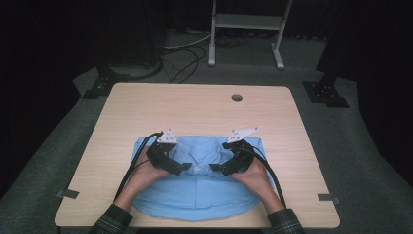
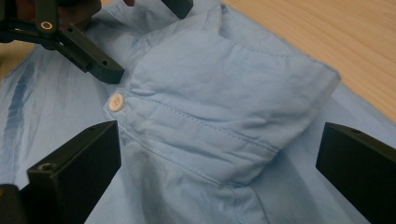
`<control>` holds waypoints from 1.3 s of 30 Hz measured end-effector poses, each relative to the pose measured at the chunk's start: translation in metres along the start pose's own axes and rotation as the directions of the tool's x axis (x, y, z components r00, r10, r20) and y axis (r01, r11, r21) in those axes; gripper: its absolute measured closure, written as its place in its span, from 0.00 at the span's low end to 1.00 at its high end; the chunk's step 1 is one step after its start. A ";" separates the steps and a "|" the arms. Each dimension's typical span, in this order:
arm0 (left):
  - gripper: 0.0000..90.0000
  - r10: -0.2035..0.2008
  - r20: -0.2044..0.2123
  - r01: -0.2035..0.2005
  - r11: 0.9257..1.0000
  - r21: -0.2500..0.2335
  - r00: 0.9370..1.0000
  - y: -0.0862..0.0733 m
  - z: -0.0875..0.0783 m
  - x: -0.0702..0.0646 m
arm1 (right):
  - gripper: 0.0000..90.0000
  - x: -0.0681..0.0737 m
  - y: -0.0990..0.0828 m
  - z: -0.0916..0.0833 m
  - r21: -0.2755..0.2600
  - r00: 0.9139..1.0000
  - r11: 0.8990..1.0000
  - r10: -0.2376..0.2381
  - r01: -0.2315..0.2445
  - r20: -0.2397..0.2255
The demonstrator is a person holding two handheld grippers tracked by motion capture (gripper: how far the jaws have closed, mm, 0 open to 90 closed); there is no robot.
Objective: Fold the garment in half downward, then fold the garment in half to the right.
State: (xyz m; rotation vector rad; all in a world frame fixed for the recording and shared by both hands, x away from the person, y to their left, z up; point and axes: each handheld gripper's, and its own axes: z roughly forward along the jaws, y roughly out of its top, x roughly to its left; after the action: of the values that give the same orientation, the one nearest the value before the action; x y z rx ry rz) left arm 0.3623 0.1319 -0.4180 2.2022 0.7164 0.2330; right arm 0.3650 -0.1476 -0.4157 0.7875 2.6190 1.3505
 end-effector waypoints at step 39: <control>0.00 0.005 0.105 -0.003 1.000 -0.017 0.994 -0.002 -0.014 -0.014 | 0.00 0.012 0.000 0.003 0.052 0.992 0.997 0.054 -0.048 -0.118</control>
State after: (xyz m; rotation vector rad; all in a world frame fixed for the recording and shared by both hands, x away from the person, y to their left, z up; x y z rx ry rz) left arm 0.3450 0.1340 -0.4092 2.1824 0.6496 0.1241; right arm 0.3561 -0.1393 -0.4158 0.8092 2.7515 1.3932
